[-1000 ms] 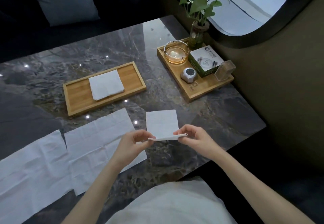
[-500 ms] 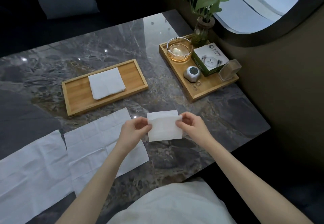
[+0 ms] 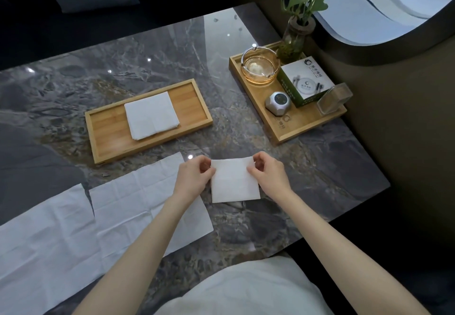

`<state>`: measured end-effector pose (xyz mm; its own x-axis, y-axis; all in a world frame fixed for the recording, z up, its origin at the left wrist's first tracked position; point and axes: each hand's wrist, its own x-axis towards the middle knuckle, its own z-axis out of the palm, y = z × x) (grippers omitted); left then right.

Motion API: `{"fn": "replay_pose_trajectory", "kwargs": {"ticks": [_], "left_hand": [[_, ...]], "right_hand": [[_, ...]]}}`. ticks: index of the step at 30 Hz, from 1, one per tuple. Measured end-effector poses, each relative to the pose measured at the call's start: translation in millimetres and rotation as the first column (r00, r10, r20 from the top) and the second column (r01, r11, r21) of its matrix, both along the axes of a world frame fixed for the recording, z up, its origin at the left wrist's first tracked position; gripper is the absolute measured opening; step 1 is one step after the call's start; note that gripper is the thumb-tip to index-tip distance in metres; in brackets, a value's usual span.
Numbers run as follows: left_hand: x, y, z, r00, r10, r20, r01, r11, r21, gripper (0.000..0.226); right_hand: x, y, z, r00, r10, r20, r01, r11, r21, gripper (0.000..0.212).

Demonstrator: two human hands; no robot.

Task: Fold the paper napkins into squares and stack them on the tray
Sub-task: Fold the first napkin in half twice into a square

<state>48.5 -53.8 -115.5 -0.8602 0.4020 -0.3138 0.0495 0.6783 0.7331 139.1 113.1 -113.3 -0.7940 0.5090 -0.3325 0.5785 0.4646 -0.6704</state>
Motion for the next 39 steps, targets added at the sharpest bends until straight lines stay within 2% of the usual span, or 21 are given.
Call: {"fn": "replay_pose_trajectory", "kwargs": {"ticks": [2, 4, 6, 8, 10, 11, 15, 18, 21, 23, 26, 29, 33, 36, 39], "left_hand": [[1.5, 0.9, 1.0, 0.998, -0.009, -0.059, 0.007, 0.999, -0.032, 0.016], [6.3, 1.3, 1.9, 0.983, -0.014, -0.185, 0.002, 0.998, -0.065, 0.016], [17.5, 1.5, 0.3, 0.938, -0.075, -0.337, 0.053, 0.996, -0.075, 0.016], [34.6, 3.1, -4.5, 0.846, -0.245, -0.473, 0.212, 0.970, -0.123, 0.026], [49.3, 4.4, -13.6, 0.766, -0.407, -0.497, 0.356, 0.913, -0.198, 0.037], [53.8, 4.5, -18.9, 0.755, -0.452, -0.474, 0.384, 0.892, -0.238, 0.041], [56.8, -4.4, -31.8, 0.766, -0.519, -0.379, 0.366, 0.837, -0.407, 0.053], [51.8, -15.6, -34.0, 0.752, -0.530, -0.391, 0.318, 0.812, -0.489, 0.052], [42.6, -24.4, -30.4, 0.731, -0.538, -0.420, 0.271, 0.793, -0.545, 0.051], [38.3, -26.9, -24.9, 0.716, -0.551, -0.429, 0.283, 0.791, -0.543, 0.050], [38.9, -23.7, -14.8, 0.744, -0.474, -0.472, 0.290, 0.864, -0.411, 0.042], [52.1, -19.0, -10.6, 0.756, -0.403, -0.516, 0.289, 0.913, -0.289, 0.033], [69.2, -20.8, -20.6, 0.722, -0.461, -0.516, 0.359, 0.887, -0.290, 0.036], [71.1, -25.2, -25.8, 0.728, -0.446, -0.521, 0.337, 0.894, -0.295, 0.039], [69.1, -27.3, -26.5, 0.740, -0.388, -0.550, 0.284, 0.921, -0.267, 0.032]], "right_hand": [[0.1, -4.4, 0.7, 1.000, -0.001, 0.024, -0.002, 0.991, 0.131, 0.014], [4.5, -10.8, 0.9, 0.997, -0.001, -0.072, 0.023, 0.953, 0.302, 0.021], [12.1, -19.8, -2.6, 0.971, 0.124, -0.204, -0.008, 0.872, 0.489, 0.025], [21.5, -31.6, -10.8, 0.928, 0.307, -0.212, -0.122, 0.786, 0.606, 0.025], [29.9, -39.9, -20.5, 0.897, 0.426, -0.116, -0.275, 0.744, 0.609, 0.036], [33.3, -40.7, -24.4, 0.898, 0.437, -0.056, -0.324, 0.741, 0.588, 0.042], [45.2, -26.1, -39.3, 0.877, 0.457, 0.150, -0.459, 0.702, 0.544, 0.054], [51.8, -9.9, -42.8, 0.859, 0.470, 0.201, -0.500, 0.691, 0.522, 0.059], [56.6, 1.6, -42.1, 0.874, 0.453, 0.174, -0.468, 0.694, 0.546, 0.056], [55.6, 4.4, -39.3, 0.891, 0.443, 0.099, -0.415, 0.708, 0.572, 0.049], [47.8, -2.3, -28.3, 0.917, 0.395, -0.051, -0.291, 0.752, 0.591, 0.043], [46.0, -17.6, -21.4, 0.885, 0.438, -0.156, -0.262, 0.748, 0.610, 0.036], [57.1, -24.6, -29.2, 0.848, 0.509, -0.150, -0.327, 0.724, 0.607, 0.032], [64.8, -14.6, -34.3, 0.844, 0.525, -0.115, -0.357, 0.707, 0.610, 0.033], [66.2, -4.7, -31.1, 0.847, 0.519, -0.114, -0.343, 0.698, 0.628, 0.032]]}}
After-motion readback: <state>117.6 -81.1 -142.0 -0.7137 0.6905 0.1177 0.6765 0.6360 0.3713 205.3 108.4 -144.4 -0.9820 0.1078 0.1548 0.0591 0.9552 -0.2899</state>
